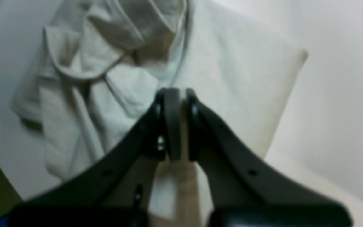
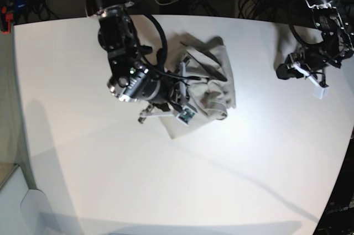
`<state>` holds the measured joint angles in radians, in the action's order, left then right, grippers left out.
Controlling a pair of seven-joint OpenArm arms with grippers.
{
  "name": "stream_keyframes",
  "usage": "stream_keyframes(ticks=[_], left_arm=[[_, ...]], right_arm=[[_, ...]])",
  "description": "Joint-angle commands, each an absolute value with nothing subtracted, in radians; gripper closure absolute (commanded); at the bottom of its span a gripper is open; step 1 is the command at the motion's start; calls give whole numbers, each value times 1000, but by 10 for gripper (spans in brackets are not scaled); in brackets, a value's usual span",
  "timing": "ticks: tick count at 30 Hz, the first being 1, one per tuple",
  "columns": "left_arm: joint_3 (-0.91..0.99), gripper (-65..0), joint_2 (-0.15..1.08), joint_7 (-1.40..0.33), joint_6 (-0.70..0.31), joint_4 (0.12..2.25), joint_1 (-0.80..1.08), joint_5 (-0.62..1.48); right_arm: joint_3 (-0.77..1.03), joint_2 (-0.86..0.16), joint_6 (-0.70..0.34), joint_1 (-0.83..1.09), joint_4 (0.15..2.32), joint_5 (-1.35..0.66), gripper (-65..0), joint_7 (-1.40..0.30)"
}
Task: Layout the t-shirt on the table in an organized manner, then fold the t-shirt properly
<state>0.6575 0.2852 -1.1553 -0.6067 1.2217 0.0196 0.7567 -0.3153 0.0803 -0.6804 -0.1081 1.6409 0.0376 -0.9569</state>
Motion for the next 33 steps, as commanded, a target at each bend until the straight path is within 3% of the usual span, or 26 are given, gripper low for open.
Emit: stream_keyframes(ticks=[1,7,20,26,33], left_arm=[[665,-172,302,-1150,-605,1234,12,773],[667,-172,308,-1150,-605,1241,12,774],[667,-172,308,-1150,-605,1245,7,776],[668,-172,308,-1150,-607,1245,7,776],[668,-171,308,-1150,-605,1260,10,776]], right_arm=[[-318,91,-698,-119,1656,25,-23,-935],[-351,91,-698,-77,1656,25,-23,-938],[-645,36,-698,-58,1782,21,-19,-940],[-538,44,-698,-59,1880,22,-19,-944],[-361,108,-698,-125,1771,27,-22,-943]])
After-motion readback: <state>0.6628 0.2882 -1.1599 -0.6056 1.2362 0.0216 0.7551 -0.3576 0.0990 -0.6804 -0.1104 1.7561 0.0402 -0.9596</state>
